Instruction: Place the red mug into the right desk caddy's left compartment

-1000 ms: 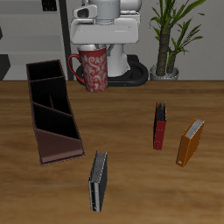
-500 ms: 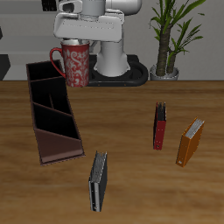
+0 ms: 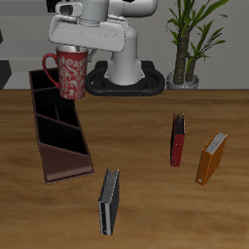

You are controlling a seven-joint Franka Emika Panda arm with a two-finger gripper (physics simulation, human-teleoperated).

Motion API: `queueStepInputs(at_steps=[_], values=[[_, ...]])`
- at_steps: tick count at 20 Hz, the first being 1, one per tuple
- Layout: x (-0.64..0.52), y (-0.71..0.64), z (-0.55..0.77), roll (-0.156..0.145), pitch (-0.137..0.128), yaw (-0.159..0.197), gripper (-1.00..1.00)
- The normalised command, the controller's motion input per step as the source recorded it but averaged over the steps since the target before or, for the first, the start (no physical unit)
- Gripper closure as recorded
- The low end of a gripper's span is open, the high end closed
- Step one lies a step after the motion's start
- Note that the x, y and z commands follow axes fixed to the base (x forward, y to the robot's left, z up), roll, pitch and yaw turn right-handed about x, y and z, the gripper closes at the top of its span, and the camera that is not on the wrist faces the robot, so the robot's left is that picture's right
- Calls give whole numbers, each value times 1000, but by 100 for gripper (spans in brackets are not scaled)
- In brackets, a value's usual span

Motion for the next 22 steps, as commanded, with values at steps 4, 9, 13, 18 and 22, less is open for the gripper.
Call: queueStepInputs(at_steps=[4, 9, 13, 18, 22], values=[[183, -162, -88, -30, -2, -18, 100], [215, -125, -164, -36, 15, -23, 100], [117, 37, -167, -1, 21, 3, 100], [160, -69, -222, -6, 34, -41, 100], [102, -59, -205, 0, 20, 2, 100]])
